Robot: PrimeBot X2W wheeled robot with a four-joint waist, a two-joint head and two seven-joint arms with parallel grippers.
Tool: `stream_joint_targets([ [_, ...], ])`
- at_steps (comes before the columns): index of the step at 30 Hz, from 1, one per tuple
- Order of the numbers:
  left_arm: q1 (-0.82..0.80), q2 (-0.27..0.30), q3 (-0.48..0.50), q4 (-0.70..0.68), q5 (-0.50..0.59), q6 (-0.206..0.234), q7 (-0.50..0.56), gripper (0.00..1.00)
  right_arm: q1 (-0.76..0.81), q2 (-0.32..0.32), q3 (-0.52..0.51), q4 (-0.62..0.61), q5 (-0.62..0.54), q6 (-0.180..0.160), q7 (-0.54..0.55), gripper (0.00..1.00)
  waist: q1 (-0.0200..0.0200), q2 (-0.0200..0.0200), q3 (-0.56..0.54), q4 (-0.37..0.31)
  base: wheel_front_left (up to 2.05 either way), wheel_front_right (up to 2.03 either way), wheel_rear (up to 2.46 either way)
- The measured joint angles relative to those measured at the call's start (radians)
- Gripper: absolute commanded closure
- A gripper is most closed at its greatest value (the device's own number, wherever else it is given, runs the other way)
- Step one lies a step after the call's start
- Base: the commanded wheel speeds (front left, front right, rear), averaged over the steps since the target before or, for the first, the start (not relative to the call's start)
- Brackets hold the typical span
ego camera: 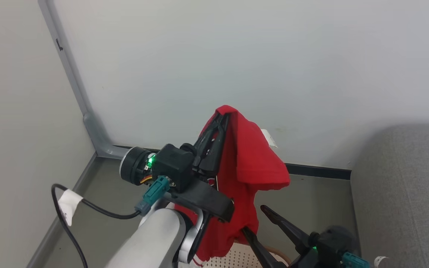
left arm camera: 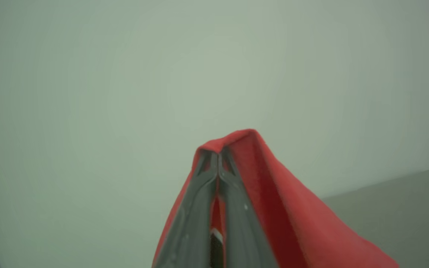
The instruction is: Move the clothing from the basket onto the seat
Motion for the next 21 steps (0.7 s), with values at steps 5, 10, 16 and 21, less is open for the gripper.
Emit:
stream_joint_targets([
  [5,0.008,0.000,-0.025,-0.038,0.008,0.000,0.031,1.00,-0.050,0.025,0.014,0.072,0.015,0.000,0.004,0.00,0.0000,0.0000,0.002,0.010,0.00,0.00,0.00],
  [10,0.009,0.000,-0.029,-0.077,0.018,0.000,0.056,1.00,-0.116,0.052,0.035,0.149,0.018,0.000,0.008,0.00,0.0000,0.0000,0.005,0.017,0.00,0.00,0.00],
  [16,0.010,0.000,-0.034,-0.104,0.019,0.000,0.083,1.00,-0.154,0.066,0.052,0.211,0.037,0.000,0.003,1.00,0.0000,0.0001,0.008,0.024,0.00,0.00,0.00],
  [21,0.011,0.000,-0.033,-0.114,0.019,0.000,0.095,1.00,-0.164,0.067,0.077,0.235,0.054,0.000,0.000,1.00,0.0000,0.0000,0.010,0.026,0.00,0.00,0.00],
])
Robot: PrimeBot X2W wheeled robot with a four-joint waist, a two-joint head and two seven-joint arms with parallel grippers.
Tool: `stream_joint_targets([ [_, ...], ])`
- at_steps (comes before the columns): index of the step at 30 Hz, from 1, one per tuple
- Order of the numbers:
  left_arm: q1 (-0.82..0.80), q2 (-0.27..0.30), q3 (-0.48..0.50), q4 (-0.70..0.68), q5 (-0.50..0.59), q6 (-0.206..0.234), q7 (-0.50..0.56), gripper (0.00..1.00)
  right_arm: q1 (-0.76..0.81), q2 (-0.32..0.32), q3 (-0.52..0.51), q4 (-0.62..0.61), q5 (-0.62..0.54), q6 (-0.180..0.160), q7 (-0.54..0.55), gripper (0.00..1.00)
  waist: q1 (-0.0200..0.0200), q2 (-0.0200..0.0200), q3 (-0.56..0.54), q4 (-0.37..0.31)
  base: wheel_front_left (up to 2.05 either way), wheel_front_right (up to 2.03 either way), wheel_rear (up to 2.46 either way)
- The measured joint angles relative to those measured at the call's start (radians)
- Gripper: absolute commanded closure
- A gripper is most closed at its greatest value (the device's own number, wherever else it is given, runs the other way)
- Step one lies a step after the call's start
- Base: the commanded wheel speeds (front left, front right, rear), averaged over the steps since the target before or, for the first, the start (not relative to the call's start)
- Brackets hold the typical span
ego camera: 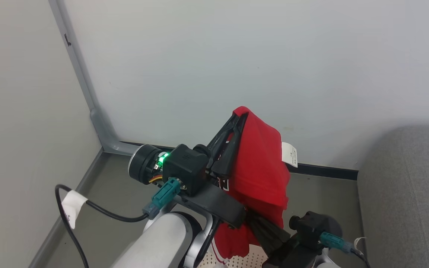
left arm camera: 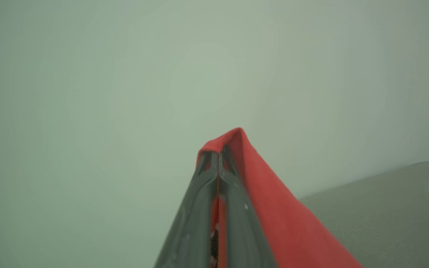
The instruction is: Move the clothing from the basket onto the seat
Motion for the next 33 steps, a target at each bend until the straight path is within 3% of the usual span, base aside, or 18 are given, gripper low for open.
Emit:
stream_joint_targets([
  [11,0.030,0.000,0.027,-0.015,0.006,0.000,0.026,1.00,-0.002,-0.015,0.019,0.012,0.033,0.000,-0.015,1.00,0.0000,0.0000,-0.002,-0.005,0.00,0.00,0.00],
  [23,0.129,0.002,0.080,-0.023,0.047,0.000,0.055,1.00,-0.049,-0.074,-0.106,-0.002,0.043,0.000,-0.024,1.00,0.0000,0.0000,-0.007,-0.043,0.00,0.00,0.00],
  [24,0.138,0.002,0.080,-0.025,0.051,0.000,0.063,0.89,-0.051,-0.080,-0.116,-0.002,0.044,0.000,-0.024,1.00,0.0000,0.0000,-0.007,-0.048,0.00,0.00,0.00],
  [26,0.153,0.003,0.072,-0.026,0.053,0.000,0.069,0.55,-0.054,-0.097,-0.141,-0.004,0.051,-0.001,-0.024,1.00,0.0000,0.0000,-0.007,-0.055,0.00,0.00,0.00],
  [27,0.158,0.002,0.067,-0.027,0.053,0.000,0.071,0.20,-0.055,-0.108,-0.153,-0.004,0.051,-0.002,-0.024,1.00,0.0000,0.0000,-0.006,-0.057,0.00,0.00,0.00],
  [28,0.167,0.002,0.067,-0.031,0.055,0.000,0.072,0.06,-0.057,-0.118,-0.163,-0.004,0.051,-0.002,-0.024,1.00,0.0000,0.0000,-0.006,-0.059,0.00,0.00,0.00],
  [29,0.177,0.002,0.068,-0.035,0.062,0.000,0.077,0.00,-0.060,-0.125,-0.174,-0.003,0.051,-0.004,-0.025,1.00,0.0000,0.0000,-0.005,-0.062,0.00,0.00,0.00],
  [33,0.209,0.004,0.058,-0.051,0.077,0.000,0.083,0.00,-0.083,-0.152,-0.219,-0.005,0.051,-0.010,-0.025,1.00,0.0000,0.0000,0.000,-0.073,0.00,0.00,0.00],
])
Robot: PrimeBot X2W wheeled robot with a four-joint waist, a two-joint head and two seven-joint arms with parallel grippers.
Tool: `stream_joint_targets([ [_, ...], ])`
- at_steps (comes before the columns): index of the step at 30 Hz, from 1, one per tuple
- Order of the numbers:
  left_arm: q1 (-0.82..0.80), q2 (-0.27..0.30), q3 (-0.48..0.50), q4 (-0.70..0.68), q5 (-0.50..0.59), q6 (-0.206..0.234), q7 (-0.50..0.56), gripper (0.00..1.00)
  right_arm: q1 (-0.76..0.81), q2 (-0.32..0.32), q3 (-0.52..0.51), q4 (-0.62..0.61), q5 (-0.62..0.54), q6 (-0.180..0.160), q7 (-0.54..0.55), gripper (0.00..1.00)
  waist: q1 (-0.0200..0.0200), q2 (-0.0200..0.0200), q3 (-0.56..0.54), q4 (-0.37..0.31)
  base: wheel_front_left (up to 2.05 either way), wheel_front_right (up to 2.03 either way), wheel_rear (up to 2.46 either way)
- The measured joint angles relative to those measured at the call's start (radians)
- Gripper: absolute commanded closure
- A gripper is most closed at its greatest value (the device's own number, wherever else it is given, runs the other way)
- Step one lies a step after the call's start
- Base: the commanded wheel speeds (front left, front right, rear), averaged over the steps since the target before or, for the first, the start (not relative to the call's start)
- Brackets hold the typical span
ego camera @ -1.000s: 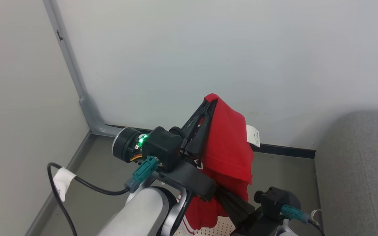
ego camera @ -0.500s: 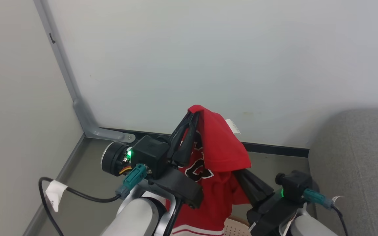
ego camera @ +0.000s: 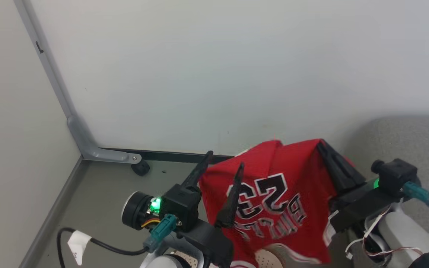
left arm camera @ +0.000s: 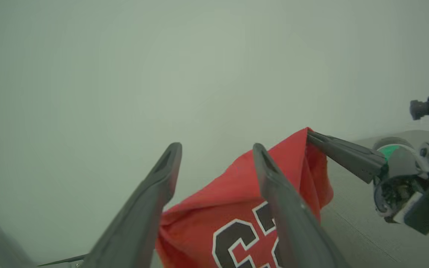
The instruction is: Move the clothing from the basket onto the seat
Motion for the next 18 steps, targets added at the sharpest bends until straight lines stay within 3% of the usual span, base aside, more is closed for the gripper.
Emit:
stream_joint_targets([
  [18,0.103,0.008,-0.155,-0.056,0.038,0.000,0.015,0.00,-0.152,-0.206,-0.232,0.032,0.009,-0.012,0.000,1.00,-0.0001,0.0000,0.056,-0.041,0.00,0.00,0.00],
])
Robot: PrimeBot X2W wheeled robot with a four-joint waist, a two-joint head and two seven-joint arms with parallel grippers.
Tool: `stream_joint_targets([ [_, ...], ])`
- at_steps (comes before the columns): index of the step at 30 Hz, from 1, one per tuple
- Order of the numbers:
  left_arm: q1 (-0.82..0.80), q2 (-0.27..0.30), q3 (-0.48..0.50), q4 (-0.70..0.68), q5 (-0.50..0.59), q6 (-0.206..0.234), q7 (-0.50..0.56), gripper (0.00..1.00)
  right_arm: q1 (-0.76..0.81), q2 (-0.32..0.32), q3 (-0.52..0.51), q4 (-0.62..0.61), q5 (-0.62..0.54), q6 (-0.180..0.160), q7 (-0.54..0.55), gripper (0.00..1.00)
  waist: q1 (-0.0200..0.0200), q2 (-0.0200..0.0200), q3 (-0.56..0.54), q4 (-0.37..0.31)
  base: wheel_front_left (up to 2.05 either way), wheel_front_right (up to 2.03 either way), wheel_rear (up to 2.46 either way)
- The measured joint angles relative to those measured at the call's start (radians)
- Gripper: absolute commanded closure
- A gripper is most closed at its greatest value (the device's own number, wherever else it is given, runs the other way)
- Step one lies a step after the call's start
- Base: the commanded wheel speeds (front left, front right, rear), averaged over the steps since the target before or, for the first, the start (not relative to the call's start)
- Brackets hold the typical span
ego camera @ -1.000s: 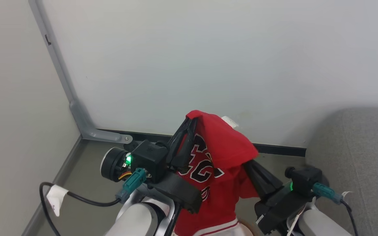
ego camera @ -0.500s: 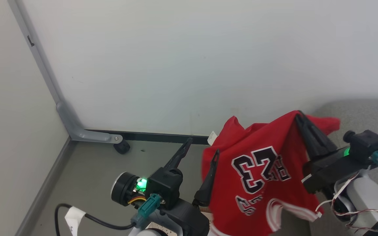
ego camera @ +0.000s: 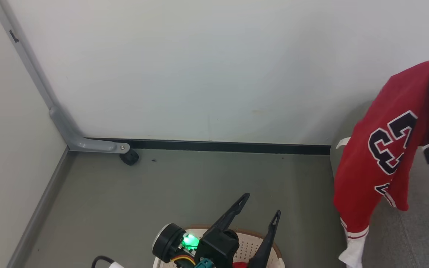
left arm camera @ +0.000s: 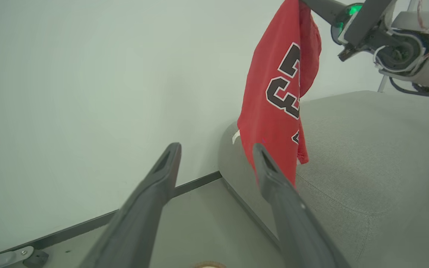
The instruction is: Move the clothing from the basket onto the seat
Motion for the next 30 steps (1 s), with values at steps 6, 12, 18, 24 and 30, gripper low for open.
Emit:
stream_joint_targets([
  [6,0.014,0.002,-0.044,-0.003,0.011,0.000,0.000,0.00,-0.049,-0.086,-0.086,0.021,0.020,0.000,0.000,1.00,0.0000,0.0000,0.037,-0.018,0.00,0.00,0.00],
  [12,0.014,0.002,-0.076,-0.008,0.020,0.000,-0.011,0.00,-0.095,-0.174,-0.166,0.034,0.029,0.000,0.000,1.00,0.0001,0.0000,0.086,-0.036,0.00,0.00,0.00],
  [18,-0.005,0.003,-0.101,-0.016,0.048,0.000,-0.029,0.00,-0.156,-0.277,-0.252,0.071,0.055,0.005,-0.004,1.00,0.0001,0.0000,0.146,-0.050,0.00,0.00,0.00],
  [24,-0.039,0.003,-0.132,-0.023,0.057,0.000,-0.049,0.00,-0.177,-0.332,-0.295,0.135,0.089,0.014,-0.005,1.00,0.0002,0.0000,0.216,-0.055,0.00,0.00,0.00],
  [30,-0.074,0.003,-0.163,-0.030,0.064,0.000,-0.070,0.00,-0.181,-0.351,-0.302,0.178,0.106,0.022,-0.007,1.00,0.0002,0.0000,0.291,-0.050,0.00,0.00,0.00],
])
